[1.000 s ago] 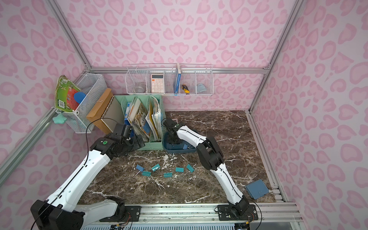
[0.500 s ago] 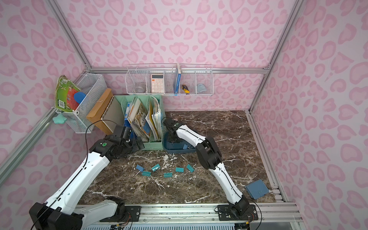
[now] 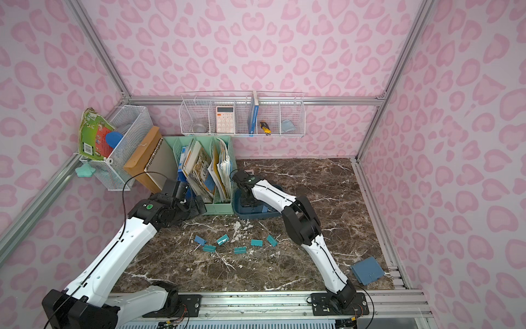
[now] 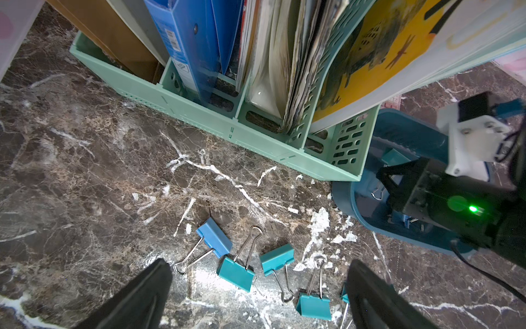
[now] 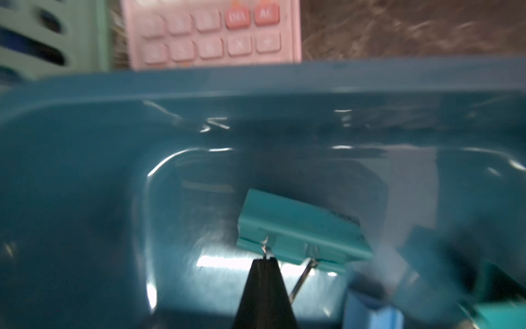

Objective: Take out the binder clips from the storage box
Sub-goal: Pick up the binder clip from the storage box, then place the binder clip at the center of the board.

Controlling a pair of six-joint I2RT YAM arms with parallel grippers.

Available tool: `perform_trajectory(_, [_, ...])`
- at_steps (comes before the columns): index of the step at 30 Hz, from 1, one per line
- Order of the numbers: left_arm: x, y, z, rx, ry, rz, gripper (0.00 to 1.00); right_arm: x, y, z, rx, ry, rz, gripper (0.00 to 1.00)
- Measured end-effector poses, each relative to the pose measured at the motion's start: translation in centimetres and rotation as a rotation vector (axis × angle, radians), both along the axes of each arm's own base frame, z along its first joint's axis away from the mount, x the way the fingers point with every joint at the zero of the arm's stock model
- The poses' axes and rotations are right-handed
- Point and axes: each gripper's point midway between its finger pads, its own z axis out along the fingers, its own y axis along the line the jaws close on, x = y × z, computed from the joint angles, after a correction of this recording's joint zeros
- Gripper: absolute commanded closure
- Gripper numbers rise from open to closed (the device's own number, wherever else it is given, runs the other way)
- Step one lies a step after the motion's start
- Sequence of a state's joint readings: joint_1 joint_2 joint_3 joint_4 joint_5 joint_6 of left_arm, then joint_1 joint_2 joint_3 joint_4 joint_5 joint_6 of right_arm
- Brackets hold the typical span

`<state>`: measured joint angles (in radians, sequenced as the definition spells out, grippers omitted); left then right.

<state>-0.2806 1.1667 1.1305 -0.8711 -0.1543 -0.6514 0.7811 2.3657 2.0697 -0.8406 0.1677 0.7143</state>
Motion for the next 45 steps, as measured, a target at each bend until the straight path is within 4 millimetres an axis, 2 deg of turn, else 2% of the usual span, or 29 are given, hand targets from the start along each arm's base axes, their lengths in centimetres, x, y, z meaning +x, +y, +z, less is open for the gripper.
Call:
perform_trajectory(4, [0.3,-0.6,-0.1,-0.024,0.005,-0.016,0.00,-0.1,-0.5,4.2,0.040,-0.069,-0.006,1.00])
perform_trajectory(7, [0.6,-1.4,0.0,-0.059,0.004,-0.039,0.00,-0.6,-1.4,6.2,0.051,-0.102,-0.013,1.00])
perform_trajectory(11, [1.0,-2.8,-0.2,-0.111,0.006,-0.079,0.00,-2.7,-3.9,7.9,0.045,-0.124,-0.013,1.00])
perform_trajectory(15, [1.3,-4.7,-0.1,-0.137,0.009,-0.132,0.00,-5.7,-7.1,8.4,0.040,-0.134,0.002,1.00])
perform_trajectory(18, [1.6,-6.6,0.1,-0.145,0.005,-0.182,0.01,-8.5,-9.5,7.4,0.035,-0.120,0.022,1.00])
perform_trajectory(22, [1.7,-9.1,0.4,-0.145,0.009,-0.229,0.00,-12.3,-12.5,4.5,0.023,-0.067,0.053,1.00])
perform_trajectory(26, [2.0,-11.0,0.6,-0.140,0.012,-0.263,0.00,-15.4,-14.8,1.6,0.015,-0.025,0.083,1.00])
perform_trajectory(30, [2.6,-12.4,0.7,-0.137,0.015,-0.275,0.00,-17.2,-16.0,-0.9,0.032,0.009,0.097,1.00])
perform_trajectory(37, [3.0,-13.9,0.6,-0.130,0.027,-0.296,0.01,-17.8,-15.7,-3.0,0.077,0.022,0.129,1.00])
perform_trajectory(38, [3.1,-14.0,0.5,-0.129,0.031,-0.298,0.01,-18.0,-15.6,-3.4,0.081,0.032,0.135,0.96])
perform_trajectory(41, [3.4,-14.4,0.2,-0.127,0.041,-0.298,0.01,-18.3,-15.4,-3.6,0.094,0.043,0.144,0.66])
perform_trajectory(45, [3.8,-15.0,-0.5,-0.133,0.067,-0.307,0.02,-17.3,-14.7,-1.8,0.115,0.004,0.159,0.55])
